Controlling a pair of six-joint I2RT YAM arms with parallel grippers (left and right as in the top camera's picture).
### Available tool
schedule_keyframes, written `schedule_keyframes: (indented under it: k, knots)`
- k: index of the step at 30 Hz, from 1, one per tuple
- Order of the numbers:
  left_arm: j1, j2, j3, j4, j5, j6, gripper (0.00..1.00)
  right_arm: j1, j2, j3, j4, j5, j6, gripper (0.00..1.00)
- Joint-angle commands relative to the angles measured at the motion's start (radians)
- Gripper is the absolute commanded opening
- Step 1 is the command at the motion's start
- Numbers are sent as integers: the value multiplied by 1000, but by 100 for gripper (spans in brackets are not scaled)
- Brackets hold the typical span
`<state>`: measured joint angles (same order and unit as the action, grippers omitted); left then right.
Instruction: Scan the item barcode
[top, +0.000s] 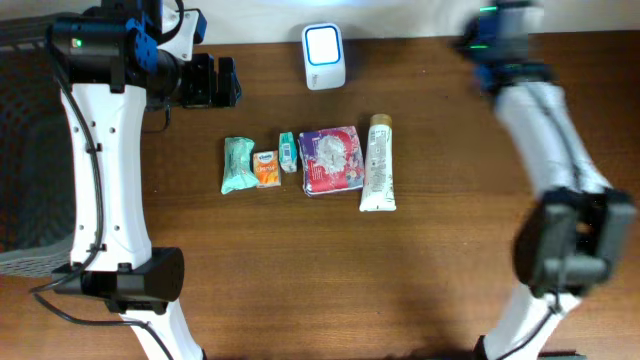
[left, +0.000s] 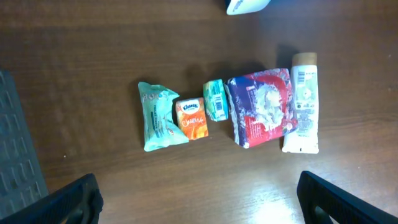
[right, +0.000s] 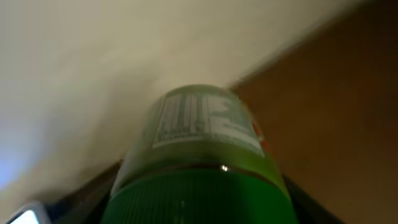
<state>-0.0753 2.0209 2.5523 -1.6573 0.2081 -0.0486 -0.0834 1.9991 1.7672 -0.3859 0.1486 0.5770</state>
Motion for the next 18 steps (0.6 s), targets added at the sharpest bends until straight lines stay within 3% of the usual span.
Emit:
schedule_keyframes:
  k: [1, 7, 15, 17, 18]
  knots:
    - [6, 6, -1, 2, 1, -3, 99, -172, -42, 12, -160, -125, 104, 52]
    - [6, 6, -1, 2, 0, -3, 99, -558, 10, 10, -413, -235, 168, 51]
    - [6, 6, -1, 2, 0, -3, 99, -796, 156, 10, -422, -227, 160, 52]
    - [6, 6, -1, 2, 0, -3, 99, -807, 184, 10, -399, -224, 133, 64]
    - [6, 6, -1, 2, 0, -3, 99, -806, 188, 10, -382, -216, 111, 78]
